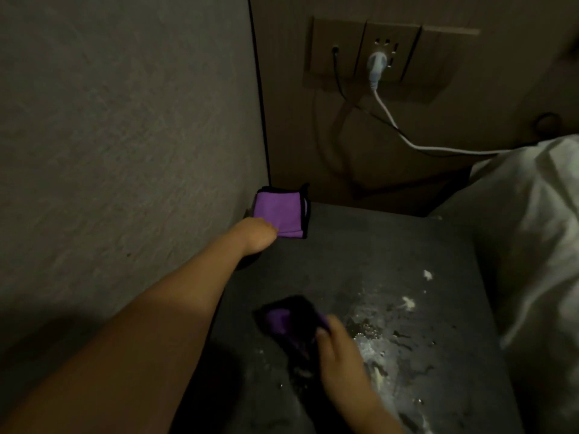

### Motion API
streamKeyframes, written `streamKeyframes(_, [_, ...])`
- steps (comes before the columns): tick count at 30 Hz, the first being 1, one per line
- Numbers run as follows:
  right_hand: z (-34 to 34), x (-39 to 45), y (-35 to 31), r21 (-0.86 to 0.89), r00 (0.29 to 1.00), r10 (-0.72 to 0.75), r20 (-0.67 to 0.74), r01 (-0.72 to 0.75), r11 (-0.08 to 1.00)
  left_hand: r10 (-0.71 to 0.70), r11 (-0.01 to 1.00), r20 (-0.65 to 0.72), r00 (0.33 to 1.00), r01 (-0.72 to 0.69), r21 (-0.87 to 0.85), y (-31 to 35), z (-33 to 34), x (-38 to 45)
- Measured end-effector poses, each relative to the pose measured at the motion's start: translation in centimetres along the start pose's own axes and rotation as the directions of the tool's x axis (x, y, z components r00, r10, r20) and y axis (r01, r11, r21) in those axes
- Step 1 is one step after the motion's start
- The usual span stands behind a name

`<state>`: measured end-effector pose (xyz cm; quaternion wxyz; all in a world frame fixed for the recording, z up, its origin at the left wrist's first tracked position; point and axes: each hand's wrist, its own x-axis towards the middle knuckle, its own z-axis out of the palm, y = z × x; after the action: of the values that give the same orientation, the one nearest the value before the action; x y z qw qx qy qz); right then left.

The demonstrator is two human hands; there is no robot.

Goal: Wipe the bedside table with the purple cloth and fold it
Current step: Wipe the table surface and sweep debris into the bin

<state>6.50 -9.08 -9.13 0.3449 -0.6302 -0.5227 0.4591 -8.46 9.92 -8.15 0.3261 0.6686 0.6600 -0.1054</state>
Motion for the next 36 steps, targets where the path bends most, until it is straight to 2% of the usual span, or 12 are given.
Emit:
streamKeyframes(2, [-2.1,1.6,-1.4,0.139,0.994,0.055,-0.097,-0.042,0.989,0.026,1.0,-0.002,1.0,-0.026,0.018,0.2,-0.3,-0.1])
streamKeyframes(4, [-4.3,3.7,-2.8,0.204,0.983,0.085,-0.161,-0.051,0.978,0.049,0.998,-0.015,0.999,-0.049,0.036,0.2,-0.6,-0.2])
streamKeyframes(6, [-6.4,6.5,-3.7,0.16,0.972,0.02,-0.234,0.018,0.987,0.073,0.996,-0.045,0.996,-0.071,0.057,0.3,-1.0,0.0])
streamKeyframes(9, [-8.7,10.7,-4.7,-0.062,0.952,-0.122,-0.282,0.109,0.992,0.093,0.981,-0.058,0.994,-0.081,0.175,0.7,-1.5,0.4])
streamKeyframes(12, [-10.4,14.3,-4.1,-0.36,0.954,-0.221,-0.201,0.138,0.923,0.109,0.953,-0.046,0.993,-0.091,0.287,1.4,-1.9,0.7])
streamKeyframes(14, [-10.8,16.1,-3.1,-0.502,0.967,-0.235,-0.103,0.153,0.851,0.123,0.942,-0.122,0.985,-0.077,0.328,2.0,-1.6,0.8])
streamKeyframes(18, [-10.4,18.2,-0.7,-0.703,0.988,-0.113,0.106,0.155,0.694,0.179,0.95,-0.326,0.928,-0.077,0.301,3.1,0.1,1.3])
streamKeyframes(20, [-9.9,18.6,0.7,-0.697,0.984,-0.103,0.143,0.175,0.696,0.253,0.941,-0.317,0.914,-0.156,0.3,3.4,1.3,2.1])
streamKeyframes(22, [-9.4,18.5,2.0,-0.67,0.97,-0.166,0.178,0.243,0.701,0.279,0.934,-0.262,0.924,-0.198,0.297,3.6,2.2,2.6])
streamKeyframes(27, [-8.7,17.5,4.2,-0.694,0.933,-0.292,0.209,0.352,0.628,0.277,0.954,-0.205,0.938,-0.243,0.178,3.4,3.6,3.1])
streamKeyframes(36, [-6.9,12.5,5.4,-0.654,0.906,-0.332,0.263,0.42,0.629,0.294,0.955,-0.211,0.932,-0.276,0.11,3.3,4.2,3.0])
